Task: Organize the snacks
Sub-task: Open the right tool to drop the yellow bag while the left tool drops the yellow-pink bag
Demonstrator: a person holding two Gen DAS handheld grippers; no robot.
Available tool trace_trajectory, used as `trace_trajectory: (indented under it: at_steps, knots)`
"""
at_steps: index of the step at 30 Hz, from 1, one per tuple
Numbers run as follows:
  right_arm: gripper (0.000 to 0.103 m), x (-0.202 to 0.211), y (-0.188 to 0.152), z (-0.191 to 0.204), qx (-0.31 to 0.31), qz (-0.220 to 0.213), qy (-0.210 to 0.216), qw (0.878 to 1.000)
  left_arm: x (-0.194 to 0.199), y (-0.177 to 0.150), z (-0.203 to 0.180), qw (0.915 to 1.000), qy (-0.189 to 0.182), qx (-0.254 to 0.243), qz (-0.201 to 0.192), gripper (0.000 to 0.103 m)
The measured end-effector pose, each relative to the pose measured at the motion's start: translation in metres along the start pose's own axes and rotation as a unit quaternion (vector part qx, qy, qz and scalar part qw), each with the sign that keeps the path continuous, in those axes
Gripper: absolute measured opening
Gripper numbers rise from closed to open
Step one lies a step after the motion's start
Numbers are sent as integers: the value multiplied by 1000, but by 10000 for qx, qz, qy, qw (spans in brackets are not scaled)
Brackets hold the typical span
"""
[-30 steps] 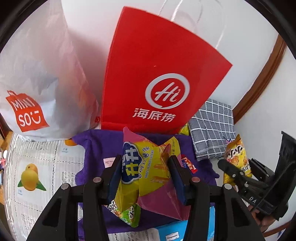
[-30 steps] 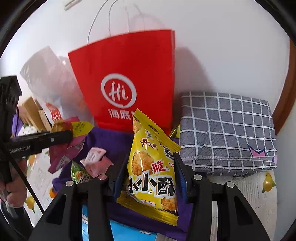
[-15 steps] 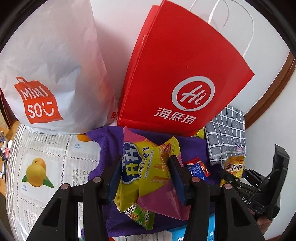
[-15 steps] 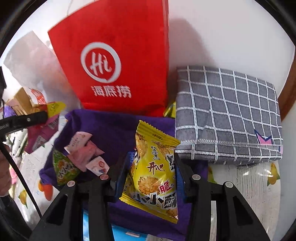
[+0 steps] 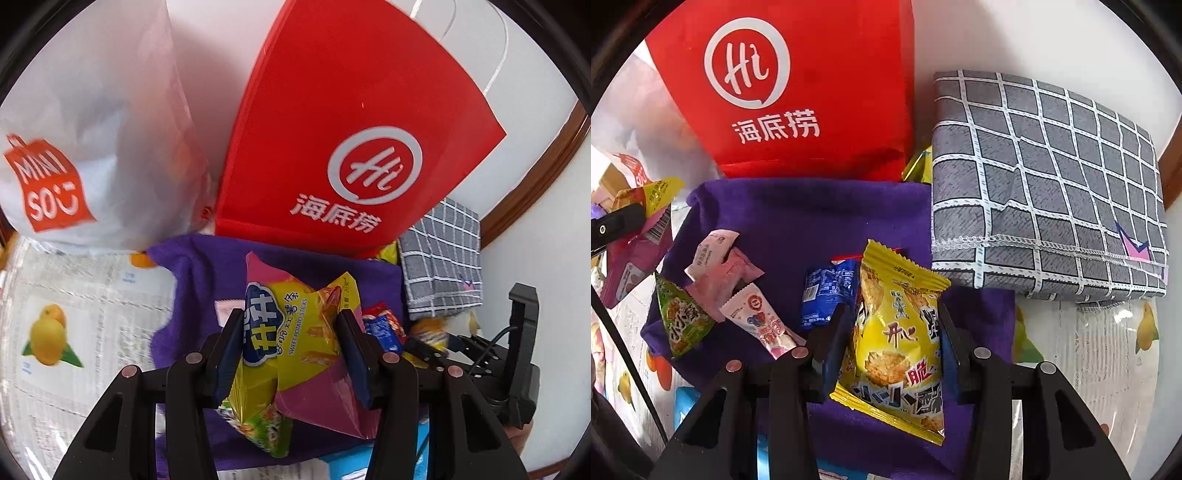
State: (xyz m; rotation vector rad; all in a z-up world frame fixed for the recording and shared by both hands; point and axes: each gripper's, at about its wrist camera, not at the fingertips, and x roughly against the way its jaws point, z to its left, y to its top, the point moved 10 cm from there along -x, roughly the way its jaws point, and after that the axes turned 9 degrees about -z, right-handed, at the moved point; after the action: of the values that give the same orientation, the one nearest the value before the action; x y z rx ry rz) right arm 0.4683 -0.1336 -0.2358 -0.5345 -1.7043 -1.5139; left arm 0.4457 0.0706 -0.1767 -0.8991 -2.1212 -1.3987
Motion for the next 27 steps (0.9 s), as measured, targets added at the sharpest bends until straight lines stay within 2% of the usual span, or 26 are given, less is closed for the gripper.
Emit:
trace_trajectory:
  at_steps: [5, 11, 17, 27]
  knots:
    - [57, 3, 3, 6, 69, -48, -38, 10000, -9, -9, -7, 9998, -34, -27, 181, 48]
    - [57, 35, 13, 5, 94, -377, 41, 9992, -19, -20, -16, 9991, -120, -70, 400, 48]
    - [57, 65, 27, 7, 44, -754, 154, 9970, -33, -34, -18, 9974, 7, -167, 696, 49]
    - [57, 71, 29, 15, -45, -808, 316, 9962, -39, -40, -16, 9959, 169, -223, 861, 51]
